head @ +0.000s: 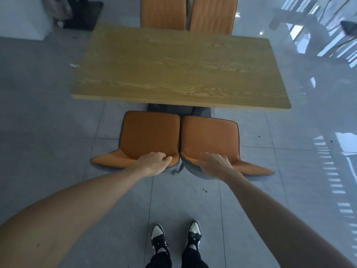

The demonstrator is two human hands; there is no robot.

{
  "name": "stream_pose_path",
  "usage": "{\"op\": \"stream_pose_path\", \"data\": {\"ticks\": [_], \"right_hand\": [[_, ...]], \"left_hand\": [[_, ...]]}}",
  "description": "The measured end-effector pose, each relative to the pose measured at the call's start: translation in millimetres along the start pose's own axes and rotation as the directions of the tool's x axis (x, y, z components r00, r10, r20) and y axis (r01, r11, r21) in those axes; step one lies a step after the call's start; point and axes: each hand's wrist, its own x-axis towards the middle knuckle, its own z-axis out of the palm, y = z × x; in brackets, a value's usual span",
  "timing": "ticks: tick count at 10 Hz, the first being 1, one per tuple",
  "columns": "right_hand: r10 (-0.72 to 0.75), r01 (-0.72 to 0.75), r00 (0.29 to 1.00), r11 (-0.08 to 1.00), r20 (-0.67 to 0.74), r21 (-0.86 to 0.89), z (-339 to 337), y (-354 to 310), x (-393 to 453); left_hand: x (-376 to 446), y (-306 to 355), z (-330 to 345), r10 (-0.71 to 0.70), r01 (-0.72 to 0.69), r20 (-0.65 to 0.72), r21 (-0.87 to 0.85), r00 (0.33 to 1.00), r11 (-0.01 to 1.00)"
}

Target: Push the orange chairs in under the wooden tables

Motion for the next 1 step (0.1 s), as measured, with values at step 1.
{"op": "stream_pose_path", "data": {"ticks": [1], "right_hand": [[-0.05, 0.054, 0.998, 0.994, 0.042, -0.097, -19.8, -15.3, -8.2]], "left_hand": [[-11.6, 6.2, -16.4, -0.017, 0.019, -0.039, 0.049, 0.999, 0.999]]}}
